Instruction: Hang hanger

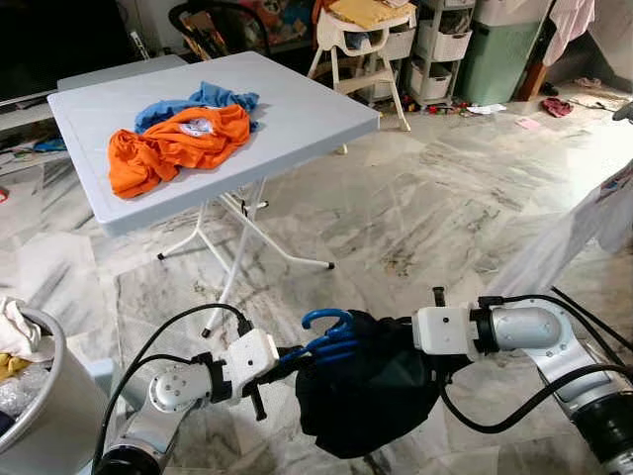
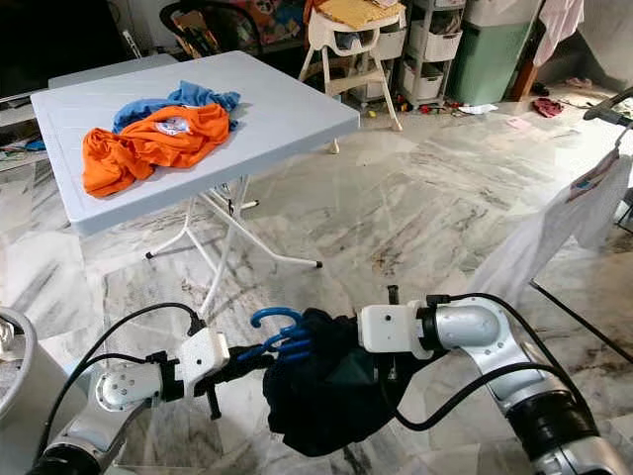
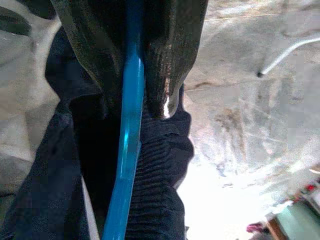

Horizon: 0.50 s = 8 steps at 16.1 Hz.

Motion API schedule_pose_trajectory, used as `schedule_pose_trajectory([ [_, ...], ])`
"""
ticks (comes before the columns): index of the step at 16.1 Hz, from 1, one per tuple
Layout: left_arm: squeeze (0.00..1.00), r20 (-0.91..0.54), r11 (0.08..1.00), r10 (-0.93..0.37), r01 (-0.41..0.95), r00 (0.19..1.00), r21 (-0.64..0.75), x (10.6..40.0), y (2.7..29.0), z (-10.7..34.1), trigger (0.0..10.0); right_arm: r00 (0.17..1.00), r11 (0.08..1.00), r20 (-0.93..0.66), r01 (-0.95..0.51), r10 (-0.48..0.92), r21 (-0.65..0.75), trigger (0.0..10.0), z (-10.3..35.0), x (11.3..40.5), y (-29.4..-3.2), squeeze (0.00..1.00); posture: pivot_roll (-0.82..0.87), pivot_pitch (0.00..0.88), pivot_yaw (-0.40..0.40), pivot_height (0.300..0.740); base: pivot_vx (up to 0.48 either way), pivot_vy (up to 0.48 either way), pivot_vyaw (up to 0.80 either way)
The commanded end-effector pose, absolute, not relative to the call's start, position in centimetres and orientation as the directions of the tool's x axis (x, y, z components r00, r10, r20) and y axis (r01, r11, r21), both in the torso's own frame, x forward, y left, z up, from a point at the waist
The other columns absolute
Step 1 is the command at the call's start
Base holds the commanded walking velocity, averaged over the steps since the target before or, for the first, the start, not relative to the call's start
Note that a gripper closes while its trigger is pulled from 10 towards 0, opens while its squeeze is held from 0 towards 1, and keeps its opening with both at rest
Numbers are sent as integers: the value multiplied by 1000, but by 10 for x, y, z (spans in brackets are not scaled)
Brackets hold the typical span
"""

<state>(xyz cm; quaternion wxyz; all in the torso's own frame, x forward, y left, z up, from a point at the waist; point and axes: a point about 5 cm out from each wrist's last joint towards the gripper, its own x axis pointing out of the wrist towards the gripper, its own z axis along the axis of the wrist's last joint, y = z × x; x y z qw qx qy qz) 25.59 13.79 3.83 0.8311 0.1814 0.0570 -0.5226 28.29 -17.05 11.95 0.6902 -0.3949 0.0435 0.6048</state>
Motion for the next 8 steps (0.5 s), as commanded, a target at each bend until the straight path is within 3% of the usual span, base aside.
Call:
schedule_pose_trajectory([
  [1,0,-227,458,-815,833,533,311,268,146,51,0,289,-33,-501,-842,816,-539,10000,130,287,-169,0,-116,29,48,740,0,0,0],
  [3,0,-187,503,-788,789,586,351,276,149,59,0,308,-19,-488,-831,817,-556,10000,132,289,-168,0,-116,32,49,740,0,0,0],
  [8,0,-205,482,-798,804,567,349,276,150,57,0,358,10,-454,-794,816,-608,10000,138,296,-168,0,-118,40,56,740,0,0,0],
])
